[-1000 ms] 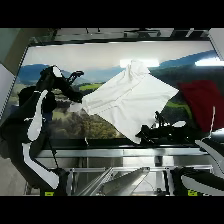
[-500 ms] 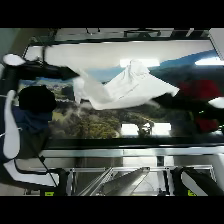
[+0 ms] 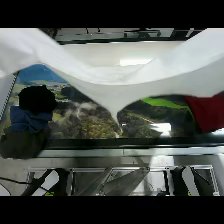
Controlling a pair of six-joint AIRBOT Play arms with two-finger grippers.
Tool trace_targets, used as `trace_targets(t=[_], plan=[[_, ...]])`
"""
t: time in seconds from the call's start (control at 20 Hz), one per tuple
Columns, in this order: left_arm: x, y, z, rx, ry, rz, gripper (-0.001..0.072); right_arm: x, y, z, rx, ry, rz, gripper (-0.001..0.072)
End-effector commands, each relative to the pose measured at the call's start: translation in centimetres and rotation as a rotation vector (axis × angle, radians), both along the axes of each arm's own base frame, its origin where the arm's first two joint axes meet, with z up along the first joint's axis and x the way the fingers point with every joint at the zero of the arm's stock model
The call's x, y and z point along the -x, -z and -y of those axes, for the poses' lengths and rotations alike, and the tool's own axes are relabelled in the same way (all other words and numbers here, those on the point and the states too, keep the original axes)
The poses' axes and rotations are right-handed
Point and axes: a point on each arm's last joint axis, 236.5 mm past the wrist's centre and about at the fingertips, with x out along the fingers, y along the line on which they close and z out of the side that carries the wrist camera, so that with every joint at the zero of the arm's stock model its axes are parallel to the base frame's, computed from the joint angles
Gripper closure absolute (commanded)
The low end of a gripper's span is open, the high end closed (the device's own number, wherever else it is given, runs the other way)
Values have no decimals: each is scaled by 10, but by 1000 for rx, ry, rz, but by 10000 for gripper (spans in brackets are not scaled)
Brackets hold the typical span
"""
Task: Fold the shirts.
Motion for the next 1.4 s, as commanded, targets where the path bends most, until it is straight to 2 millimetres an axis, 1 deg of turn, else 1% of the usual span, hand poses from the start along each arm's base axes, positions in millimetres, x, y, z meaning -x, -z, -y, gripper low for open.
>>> trace_targets(t=[0.0,0.1,0.15,0.2,0.25,0.35,0.45,0.5,0.6,0.65,0.7,0.75,0.8,0.85,0.9,0.95,1.0,1.05,1.1,1.15,1.2,1.25,1.3,1.35], plan=[[7,-19,-16,-30,-291,39,685,-3,-2,3,62,62,7,698],[-19,1,-33,-58,-453,-12,684,-28,26,6,61,43,-85,698],[-35,16,-38,-74,-502,-33,684,-46,46,4,59,28,-144,698],[-56,36,-38,-97,-526,-63,684,-70,73,1,69,18,-217,698],[-77,60,-32,-131,-521,-96,683,-93,103,-3,97,20,-283,698],[-134,122,-14,-230,-502,-178,683,-147,171,2,182,92,-415,698],[-201,188,-3,-347,-534,-236,683,-201,234,18,251,191,-505,698],[-234,221,1,-393,-528,-273,683,-227,266,28,263,228,-551,698],[-289,283,11,-441,-467,-352,683,-271,330,39,240,257,-656,698],[-313,314,14,-458,-429,-387,683,-288,363,45,227,272,-707,698],[-330,340,18,-466,-386,-412,683,-305,397,52,212,294,-755,697],[-346,364,21,-468,-344,-438,687,-319,427,58,190,315,-794,697],[-357,382,20,-454,-309,-471,625,-330,454,64,165,341,-829,634],[-364,393,18,-443,-279,-493,373,-339,474,69,131,360,-856,363],[-368,397,11,-426,-258,-514,220,-343,489,76,103,374,-880,159],[-369,393,0,-396,-239,-544,18,-343,494,82,91,379,-895,161],[-363,387,-14,-387,-222,-571,-10,-339,493,88,88,373,-905,161],[-350,383,-29,-387,-193,-620,-10,-331,488,94,84,349,-926,166],[-334,384,-43,-391,-165,-695,-6,-317,483,99,83,311,-954,204],[-313,388,-57,-411,-136,-777,59,-300,477,103,80,260,-991,321],[-288,397,-68,-455,-107,-861,79,-282,473,107,82,209,-1031,405],[-261,409,-75,-500,-71,-951,79,-260,469,109,79,145,-1079,420],[-236,422,-77,-536,-36,-1036,79,-241,469,110,80,92,-1129,423],[-208,437,-74,-561,12,-1132,80,-221,474,112,78,64,-1195,548]])
